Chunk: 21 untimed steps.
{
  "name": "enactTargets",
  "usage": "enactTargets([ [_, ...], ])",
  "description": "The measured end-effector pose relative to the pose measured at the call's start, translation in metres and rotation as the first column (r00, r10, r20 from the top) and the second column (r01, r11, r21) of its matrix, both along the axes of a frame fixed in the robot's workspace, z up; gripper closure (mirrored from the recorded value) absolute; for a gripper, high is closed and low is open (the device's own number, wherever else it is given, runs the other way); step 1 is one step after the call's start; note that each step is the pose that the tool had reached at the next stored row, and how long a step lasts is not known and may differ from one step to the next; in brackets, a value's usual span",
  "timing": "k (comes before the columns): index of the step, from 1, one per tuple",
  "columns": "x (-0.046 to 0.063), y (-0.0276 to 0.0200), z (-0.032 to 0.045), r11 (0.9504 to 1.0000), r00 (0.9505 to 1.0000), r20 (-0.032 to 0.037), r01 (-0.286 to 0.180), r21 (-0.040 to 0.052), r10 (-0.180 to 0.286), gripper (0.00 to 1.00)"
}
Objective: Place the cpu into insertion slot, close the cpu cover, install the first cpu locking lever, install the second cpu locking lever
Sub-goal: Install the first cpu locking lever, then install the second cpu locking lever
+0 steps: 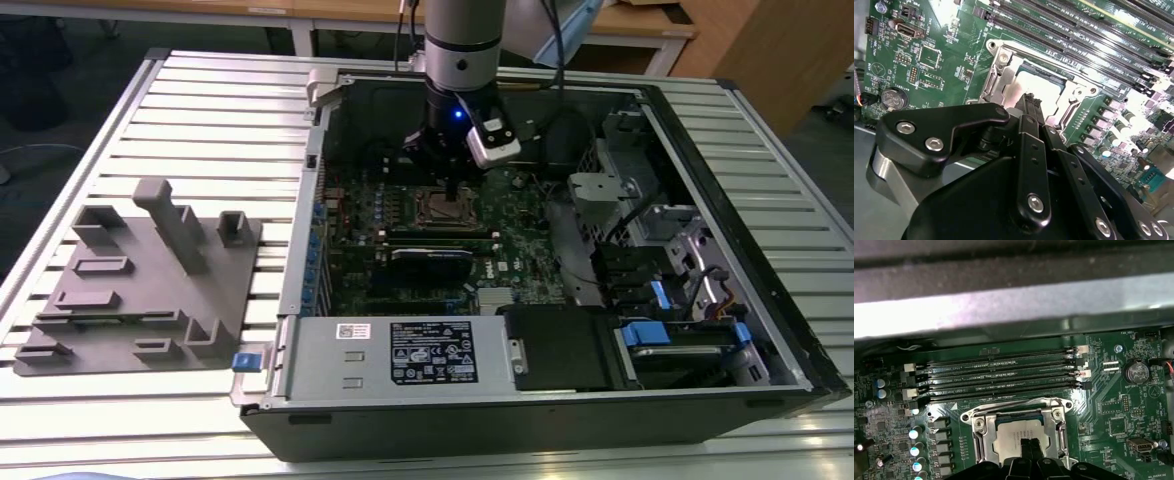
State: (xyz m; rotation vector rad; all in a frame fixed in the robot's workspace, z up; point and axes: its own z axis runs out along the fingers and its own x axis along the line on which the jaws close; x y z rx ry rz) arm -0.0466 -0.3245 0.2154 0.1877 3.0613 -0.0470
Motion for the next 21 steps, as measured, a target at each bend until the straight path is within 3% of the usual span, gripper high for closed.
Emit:
enactTargets([
  [3, 0.0000, 0.0000, 0.0000, 1.0000, 1.0000, -0.0009, 0.000, -0.0001, 0.000, 0.89],
  [6, 0.0000, 0.0000, -0.0003, 1.0000, 0.9998, -0.0185, 0.000, 0.0001, 0.000, 0.89],
  [8, 0.0000, 0.0000, -0.0002, 1.0000, 0.9998, -0.0203, 0.000, -0.0002, 0.000, 0.89],
  [10, 0.0000, 0.0000, -0.0002, 1.0000, 0.9995, -0.0326, 0.000, -0.0001, 0.000, 0.89],
  [21, 0.0000, 0.0000, 0.0033, 1.0000, 0.9995, -0.0328, 0.000, 0.0000, 0.000, 0.89],
])
